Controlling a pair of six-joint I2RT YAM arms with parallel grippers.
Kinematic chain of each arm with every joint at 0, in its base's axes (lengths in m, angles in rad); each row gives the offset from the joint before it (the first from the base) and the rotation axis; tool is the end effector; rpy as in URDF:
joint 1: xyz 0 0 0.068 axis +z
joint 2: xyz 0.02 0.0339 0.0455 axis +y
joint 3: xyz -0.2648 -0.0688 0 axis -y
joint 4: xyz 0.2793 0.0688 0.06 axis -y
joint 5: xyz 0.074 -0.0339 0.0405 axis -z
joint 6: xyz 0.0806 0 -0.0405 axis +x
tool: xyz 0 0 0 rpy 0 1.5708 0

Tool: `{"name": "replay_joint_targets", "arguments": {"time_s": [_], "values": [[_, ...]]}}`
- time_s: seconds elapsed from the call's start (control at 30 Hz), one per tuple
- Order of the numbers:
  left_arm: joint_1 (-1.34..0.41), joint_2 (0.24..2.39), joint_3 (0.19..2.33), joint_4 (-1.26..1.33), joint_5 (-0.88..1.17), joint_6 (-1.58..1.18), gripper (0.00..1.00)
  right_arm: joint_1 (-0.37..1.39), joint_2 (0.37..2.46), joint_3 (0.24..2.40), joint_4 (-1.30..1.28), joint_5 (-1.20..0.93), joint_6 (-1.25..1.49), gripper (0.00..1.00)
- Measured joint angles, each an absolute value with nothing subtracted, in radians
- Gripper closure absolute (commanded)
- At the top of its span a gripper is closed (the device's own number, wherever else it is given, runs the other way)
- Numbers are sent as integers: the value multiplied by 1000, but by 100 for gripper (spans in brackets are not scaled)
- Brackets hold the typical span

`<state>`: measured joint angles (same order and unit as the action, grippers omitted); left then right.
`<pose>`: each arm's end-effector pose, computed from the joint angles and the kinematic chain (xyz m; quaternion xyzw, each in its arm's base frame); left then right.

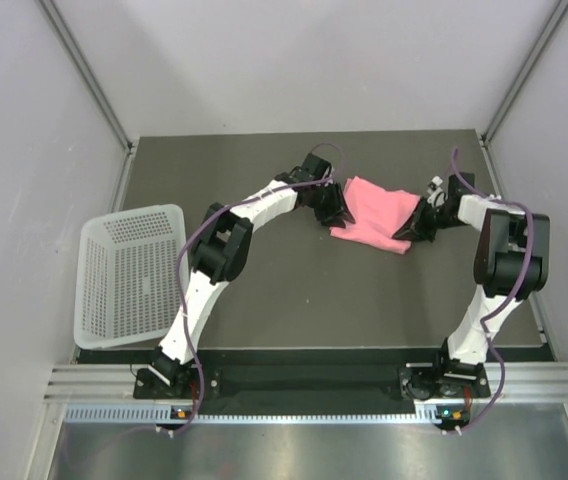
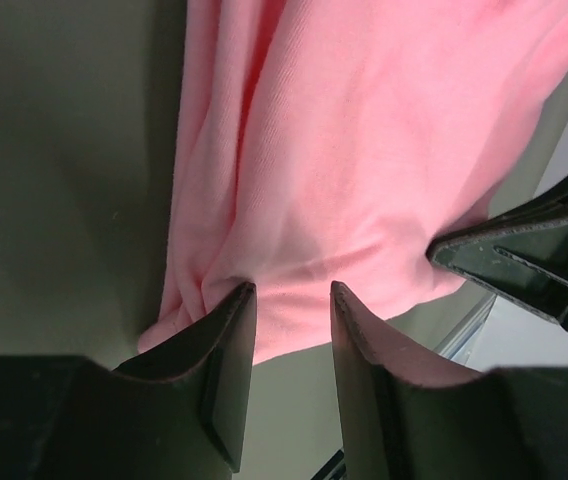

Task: Fold and stack the t-shirts
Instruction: Fold the tshirt

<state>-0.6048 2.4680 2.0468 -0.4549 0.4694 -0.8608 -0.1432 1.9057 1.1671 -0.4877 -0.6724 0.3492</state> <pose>0.4727 -0.3710 0.1072 -0.0382 0.9171 -0.3840 0.0998 0.4033 -0.0074 0.0909 0.1718 0.9158 0.3399 0.1275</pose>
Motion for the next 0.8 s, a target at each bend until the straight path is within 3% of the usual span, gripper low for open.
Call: {"name": "replay_joint_targets", "arguments": {"time_s": [0.33, 0.8], "values": [[-631, 2466, 2049, -451, 471, -900, 59, 3, 1848, 1219, -468, -709, 395, 98], [-597, 2466, 2054, -500, 426, -908, 59, -110, 1860, 1060, -463, -709, 384, 97]]}}
